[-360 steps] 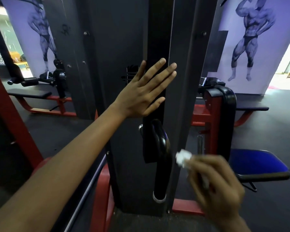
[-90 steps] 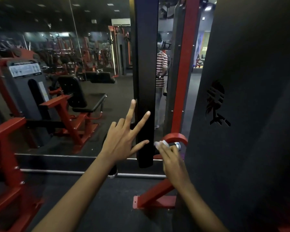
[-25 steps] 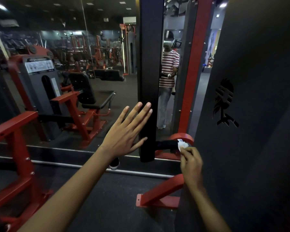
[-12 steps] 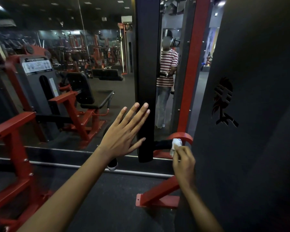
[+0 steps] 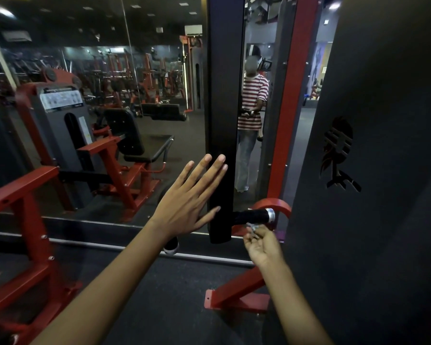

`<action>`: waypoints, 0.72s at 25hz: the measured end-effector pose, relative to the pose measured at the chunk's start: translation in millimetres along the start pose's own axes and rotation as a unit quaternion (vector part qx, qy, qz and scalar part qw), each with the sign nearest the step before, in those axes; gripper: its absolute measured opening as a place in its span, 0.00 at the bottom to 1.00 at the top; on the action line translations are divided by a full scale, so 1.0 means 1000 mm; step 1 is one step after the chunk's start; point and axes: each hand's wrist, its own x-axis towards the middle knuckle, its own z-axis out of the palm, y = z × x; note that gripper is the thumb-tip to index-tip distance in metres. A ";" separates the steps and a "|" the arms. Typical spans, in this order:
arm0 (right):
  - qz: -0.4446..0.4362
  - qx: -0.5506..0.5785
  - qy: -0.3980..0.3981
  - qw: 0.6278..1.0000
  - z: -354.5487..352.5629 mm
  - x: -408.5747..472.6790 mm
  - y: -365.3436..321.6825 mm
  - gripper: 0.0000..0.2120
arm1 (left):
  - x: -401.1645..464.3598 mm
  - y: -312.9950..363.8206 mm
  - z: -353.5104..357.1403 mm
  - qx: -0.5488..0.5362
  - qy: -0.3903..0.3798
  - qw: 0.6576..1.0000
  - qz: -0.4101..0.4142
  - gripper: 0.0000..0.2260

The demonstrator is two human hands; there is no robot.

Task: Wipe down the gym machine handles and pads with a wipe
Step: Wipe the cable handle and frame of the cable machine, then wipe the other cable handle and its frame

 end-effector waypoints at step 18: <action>-0.291 -0.366 0.071 0.881 0.004 -0.088 -0.021 0.03 | -0.008 -0.003 -0.008 -0.198 0.020 0.980 0.023 0.34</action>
